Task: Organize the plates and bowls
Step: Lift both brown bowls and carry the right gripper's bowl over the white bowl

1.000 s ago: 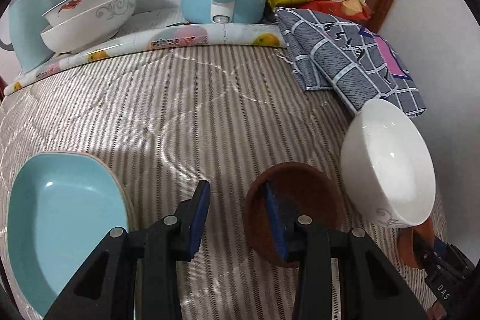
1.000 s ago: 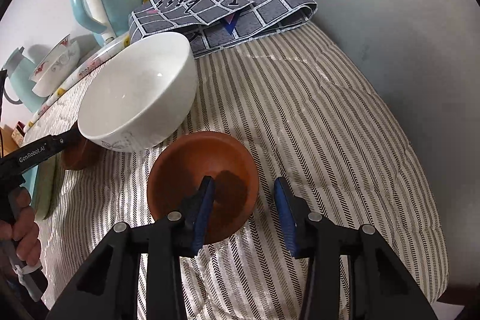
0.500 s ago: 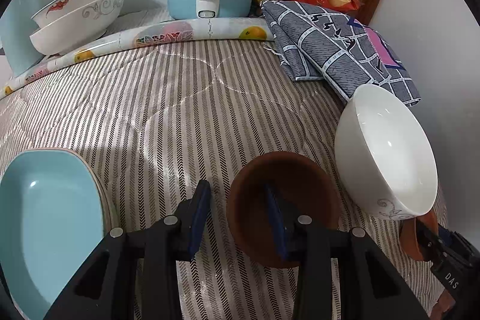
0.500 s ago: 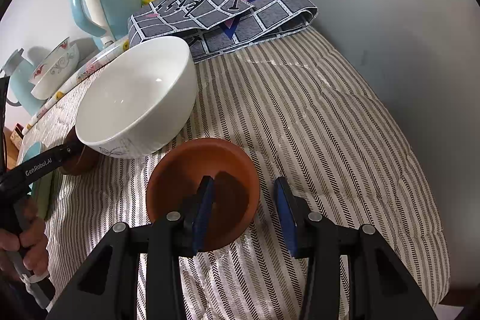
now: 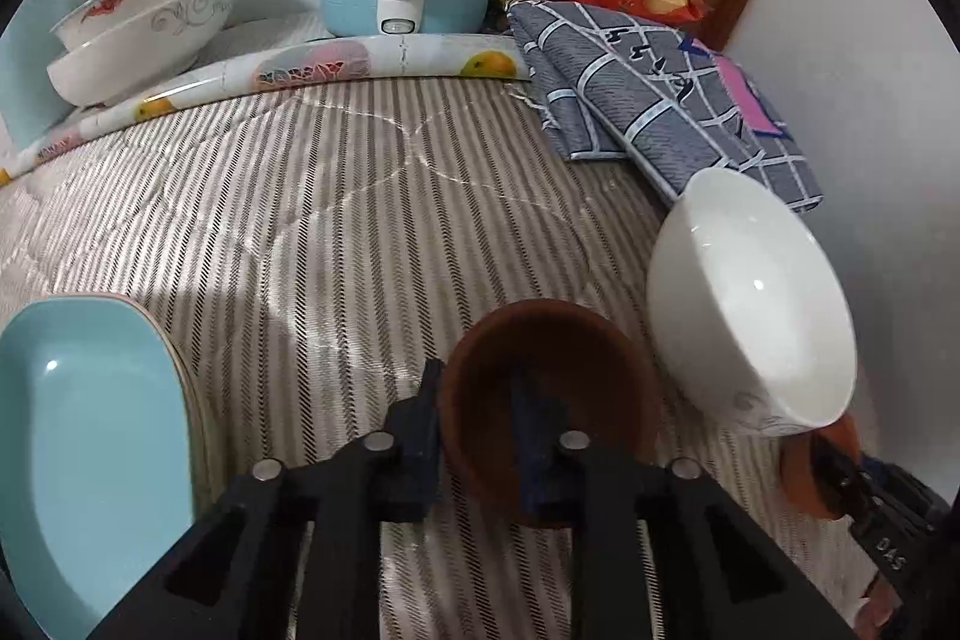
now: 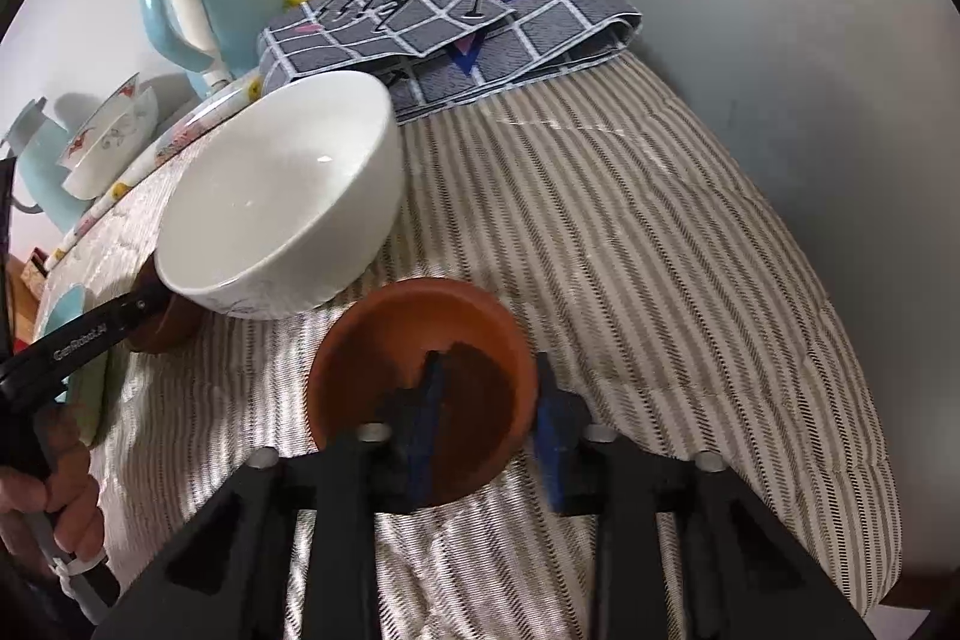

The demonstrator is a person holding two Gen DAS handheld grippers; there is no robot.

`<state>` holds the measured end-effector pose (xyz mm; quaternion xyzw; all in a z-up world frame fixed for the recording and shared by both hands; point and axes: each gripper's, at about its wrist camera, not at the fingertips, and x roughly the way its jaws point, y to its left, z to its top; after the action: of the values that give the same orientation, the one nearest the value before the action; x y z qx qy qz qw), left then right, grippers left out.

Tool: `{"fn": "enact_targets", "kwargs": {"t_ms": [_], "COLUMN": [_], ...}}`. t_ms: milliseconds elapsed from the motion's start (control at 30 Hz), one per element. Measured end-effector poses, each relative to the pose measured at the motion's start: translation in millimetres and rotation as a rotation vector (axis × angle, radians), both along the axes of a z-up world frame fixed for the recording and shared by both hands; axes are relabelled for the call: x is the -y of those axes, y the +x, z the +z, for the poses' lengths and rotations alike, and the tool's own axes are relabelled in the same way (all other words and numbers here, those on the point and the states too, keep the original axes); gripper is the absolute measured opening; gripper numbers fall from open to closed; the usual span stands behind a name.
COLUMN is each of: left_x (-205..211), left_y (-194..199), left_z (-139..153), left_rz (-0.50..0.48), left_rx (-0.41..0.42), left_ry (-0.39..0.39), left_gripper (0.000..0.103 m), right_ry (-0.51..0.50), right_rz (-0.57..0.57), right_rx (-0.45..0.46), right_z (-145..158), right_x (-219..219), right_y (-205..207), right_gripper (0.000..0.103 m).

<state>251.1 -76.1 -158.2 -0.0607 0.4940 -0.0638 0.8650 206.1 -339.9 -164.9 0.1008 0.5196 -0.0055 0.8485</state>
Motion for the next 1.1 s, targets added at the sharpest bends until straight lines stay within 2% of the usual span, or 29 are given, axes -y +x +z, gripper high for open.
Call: {"fn": "enact_targets", "kwargs": {"t_ms": [33,233,533,1100], "left_x": [0,-4,0,-24], "left_y": [0,-4,-19,-42], "left_z": [0,7,20,62], "left_rz": [-0.002,-0.016,-0.04,0.005], "left_rx": [0.006,0.019,0.041,0.121], "left_ry": [0.003,-0.044,-0.051,-0.059], "left_gripper": [0.013,0.01,0.01,0.01], "right_ry": [-0.006,0.049,0.011,-0.03], "right_rz": [-0.005,-0.036,-0.023,-0.037], "right_rx": [0.002,0.021,0.077,0.163], "right_z": [0,4,24,71], "right_x": [0,7,-1,-6], "right_y": [-1,-5,-12,-25], "right_gripper": [0.018,0.01,0.009,0.009]}}
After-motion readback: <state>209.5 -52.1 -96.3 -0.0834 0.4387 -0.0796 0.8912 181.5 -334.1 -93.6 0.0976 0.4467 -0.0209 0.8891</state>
